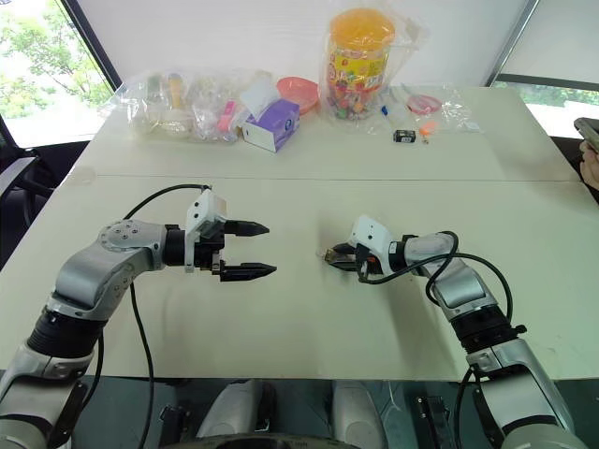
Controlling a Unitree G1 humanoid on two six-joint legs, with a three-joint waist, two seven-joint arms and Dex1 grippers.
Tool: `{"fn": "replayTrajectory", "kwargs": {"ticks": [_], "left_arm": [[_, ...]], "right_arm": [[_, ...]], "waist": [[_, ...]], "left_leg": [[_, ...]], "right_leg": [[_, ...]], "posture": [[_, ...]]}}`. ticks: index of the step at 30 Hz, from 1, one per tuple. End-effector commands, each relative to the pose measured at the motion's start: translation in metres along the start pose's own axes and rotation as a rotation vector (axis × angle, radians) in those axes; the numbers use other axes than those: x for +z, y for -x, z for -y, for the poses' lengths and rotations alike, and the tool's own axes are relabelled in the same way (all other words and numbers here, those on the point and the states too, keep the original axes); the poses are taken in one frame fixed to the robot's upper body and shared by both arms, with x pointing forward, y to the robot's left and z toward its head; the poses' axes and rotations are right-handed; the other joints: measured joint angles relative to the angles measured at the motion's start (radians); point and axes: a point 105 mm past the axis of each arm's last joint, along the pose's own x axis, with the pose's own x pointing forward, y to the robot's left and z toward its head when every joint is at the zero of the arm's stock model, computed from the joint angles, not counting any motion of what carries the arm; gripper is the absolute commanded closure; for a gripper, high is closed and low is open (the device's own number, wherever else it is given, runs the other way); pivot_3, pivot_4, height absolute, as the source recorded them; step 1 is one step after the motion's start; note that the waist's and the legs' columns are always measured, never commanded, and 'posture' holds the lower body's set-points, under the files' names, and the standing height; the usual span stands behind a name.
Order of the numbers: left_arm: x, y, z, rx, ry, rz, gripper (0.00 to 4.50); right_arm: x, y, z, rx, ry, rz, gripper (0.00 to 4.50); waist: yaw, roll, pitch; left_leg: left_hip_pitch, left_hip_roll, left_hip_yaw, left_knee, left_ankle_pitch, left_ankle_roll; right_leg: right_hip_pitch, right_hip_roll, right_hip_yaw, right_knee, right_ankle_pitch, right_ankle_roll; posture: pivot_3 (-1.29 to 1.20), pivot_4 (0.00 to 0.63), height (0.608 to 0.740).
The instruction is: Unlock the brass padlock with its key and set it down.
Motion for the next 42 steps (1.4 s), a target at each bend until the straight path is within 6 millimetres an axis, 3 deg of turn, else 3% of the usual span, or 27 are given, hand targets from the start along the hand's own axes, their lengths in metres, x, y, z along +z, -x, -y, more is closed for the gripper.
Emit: {"fn": "replayTrajectory", "kwargs": {"ticks": [1, 4, 7, 14, 18, 19, 21, 26, 41, 42], "left_arm": [[0.007, 0.000, -0.003, -0.015, -0.032, 0.012, 0.00], [0.008, -0.001, -0.005, -0.037, -0.009, 0.022, 0.00], [0.032, 0.003, -0.019, -0.040, 0.080, 0.116, 0.00], [0.056, 0.002, -0.024, -0.099, 0.102, 0.166, 0.00], [0.056, 0.001, -0.021, -0.129, 0.125, 0.172, 0.00], [0.056, 0.001, -0.020, -0.138, 0.129, 0.177, 0.26], [0.058, 0.000, -0.018, -0.151, 0.137, 0.190, 0.90], [0.057, -0.004, -0.017, -0.152, 0.141, 0.188, 3.42], [0.053, -0.009, -0.015, -0.162, 0.142, 0.186, 3.42], [0.053, -0.009, -0.015, -0.161, 0.138, 0.190, 3.69]], "right_arm": [[-0.007, 0.005, 0.003, -0.083, 0.043, -0.040, 3.82], [0.015, 0.008, 0.008, -0.183, 0.196, 0.011, 3.82], [0.068, 0.015, -0.003, -0.283, 0.563, 0.108, 3.82], [0.116, 0.026, -0.023, -0.347, 0.913, 0.225, 3.82], [0.123, 0.027, -0.024, -0.364, 0.975, 0.230, 3.82], [0.123, 0.026, -0.024, -0.363, 0.977, 0.231, 3.82], [0.125, 0.026, -0.025, -0.363, 0.993, 0.234, 3.82], [0.128, 0.026, -0.025, -0.360, 1.025, 0.241, 3.82], [0.134, 0.027, -0.023, -0.352, 1.055, 0.246, 3.82], [0.134, 0.027, -0.023, -0.351, 1.053, 0.246, 3.82]], "waist": [[0.000, 0.000, 0.000], [-0.002, 0.000, 0.000], [0.000, 0.000, 0.001], [-0.005, 0.000, 0.000], [-0.003, 0.000, 0.001], [-0.003, 0.000, 0.001], [-0.002, 0.000, 0.001], [-0.003, 0.000, 0.001], [-0.003, 0.000, 0.001], [-0.003, 0.000, 0.001]], "left_leg": [[0.000, 0.000, 0.000, 0.000, 0.000, 0.000], [0.000, 0.000, 0.000, 0.000, 0.000, 0.000], [-0.002, 0.000, 0.000, 0.000, 0.000, 0.000], [-0.006, -0.001, 0.000, 0.001, 0.001, -0.001], [-0.006, -0.001, 0.000, 0.001, 0.001, -0.002], [-0.006, -0.001, 0.000, 0.001, 0.001, -0.002], [-0.006, -0.001, 0.000, 0.001, 0.001, -0.002], [-0.006, -0.001, 0.000, 0.001, 0.001, -0.002], [-0.006, -0.001, 0.000, 0.001, 0.001, -0.002], [-0.006, -0.001, 0.000, 0.001, 0.001, -0.002]], "right_leg": [[0.000, 0.000, 0.000, 0.000, 0.000, 0.000], [0.000, 0.000, 0.000, 0.000, 0.000, 0.000], [-0.002, 0.000, 0.000, 0.001, 0.000, 0.000], [-0.008, 0.002, 0.000, 0.003, 0.000, 0.000], [-0.008, 0.002, 0.000, 0.003, 0.000, 0.000], [-0.008, 0.002, 0.000, 0.003, 0.000, 0.000], [-0.008, 0.002, 0.000, 0.003, 0.000, 0.000], [-0.008, 0.002, 0.000, 0.003, 0.000, 0.000], [-0.008, 0.002, 0.000, 0.003, 0.000, 0.000], [-0.008, 0.002, 0.000, 0.003, 0.000, 0.000]], "posture": [[0.00, 0.150, 0.740], [0.00, 0.150, 0.740], [0.00, 0.150, 0.740], [0.00, 0.150, 0.740], [0.00, 0.150, 0.740], [0.00, 0.150, 0.740], [0.00, 0.150, 0.740], [0.00, 0.150, 0.740], [0.00, 0.150, 0.740], [0.00, 0.150, 0.740]]}}
